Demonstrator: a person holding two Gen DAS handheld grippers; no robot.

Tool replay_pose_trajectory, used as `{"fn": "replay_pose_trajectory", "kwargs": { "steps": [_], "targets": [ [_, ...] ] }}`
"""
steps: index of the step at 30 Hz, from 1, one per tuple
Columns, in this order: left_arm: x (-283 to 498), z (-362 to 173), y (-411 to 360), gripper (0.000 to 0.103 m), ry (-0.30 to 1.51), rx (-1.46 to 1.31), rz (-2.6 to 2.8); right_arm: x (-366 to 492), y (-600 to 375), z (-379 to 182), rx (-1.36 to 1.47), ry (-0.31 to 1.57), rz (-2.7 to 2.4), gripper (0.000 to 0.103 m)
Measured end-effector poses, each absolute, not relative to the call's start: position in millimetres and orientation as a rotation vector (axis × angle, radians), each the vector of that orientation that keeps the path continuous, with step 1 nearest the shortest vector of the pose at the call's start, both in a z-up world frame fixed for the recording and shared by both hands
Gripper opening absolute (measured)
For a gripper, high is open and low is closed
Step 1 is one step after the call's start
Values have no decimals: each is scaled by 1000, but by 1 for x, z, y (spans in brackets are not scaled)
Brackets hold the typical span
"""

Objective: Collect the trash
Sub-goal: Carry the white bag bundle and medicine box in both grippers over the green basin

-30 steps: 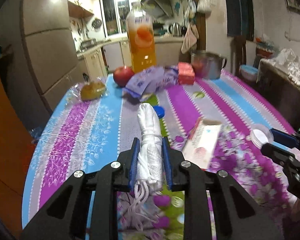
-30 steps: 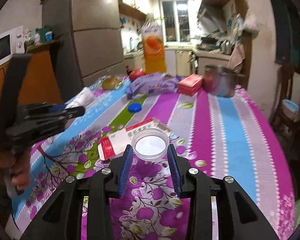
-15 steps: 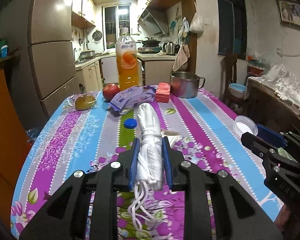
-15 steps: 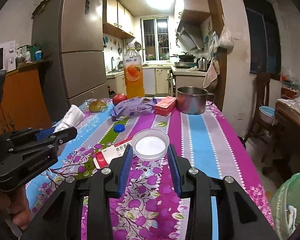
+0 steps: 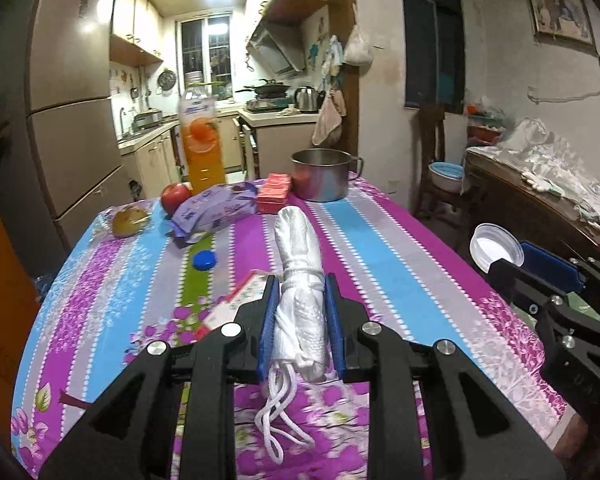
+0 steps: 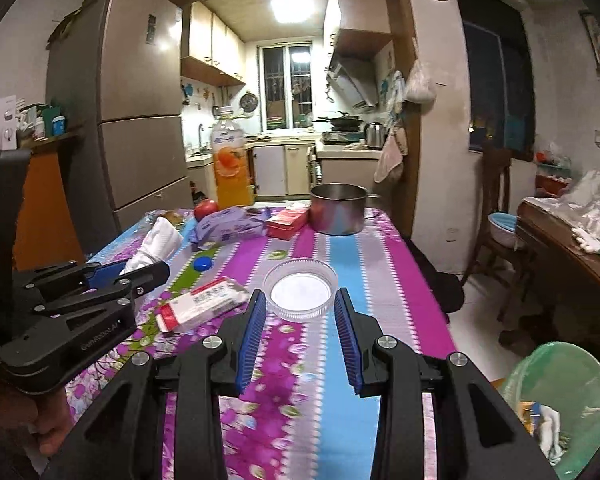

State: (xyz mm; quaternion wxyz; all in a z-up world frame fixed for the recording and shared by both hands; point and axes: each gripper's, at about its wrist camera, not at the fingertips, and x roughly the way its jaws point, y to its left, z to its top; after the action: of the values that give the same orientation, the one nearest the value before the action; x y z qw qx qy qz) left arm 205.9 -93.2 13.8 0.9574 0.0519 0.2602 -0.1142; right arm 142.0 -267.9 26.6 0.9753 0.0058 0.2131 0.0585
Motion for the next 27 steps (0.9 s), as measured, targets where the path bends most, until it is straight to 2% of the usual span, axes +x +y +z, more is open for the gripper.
{"fn": "replay_pose_trajectory", "kwargs": {
  "steps": [27],
  "targets": [
    [185,15,-249,21,532,202,-466,66,-431,41,51,450,-170,37]
  ]
}}
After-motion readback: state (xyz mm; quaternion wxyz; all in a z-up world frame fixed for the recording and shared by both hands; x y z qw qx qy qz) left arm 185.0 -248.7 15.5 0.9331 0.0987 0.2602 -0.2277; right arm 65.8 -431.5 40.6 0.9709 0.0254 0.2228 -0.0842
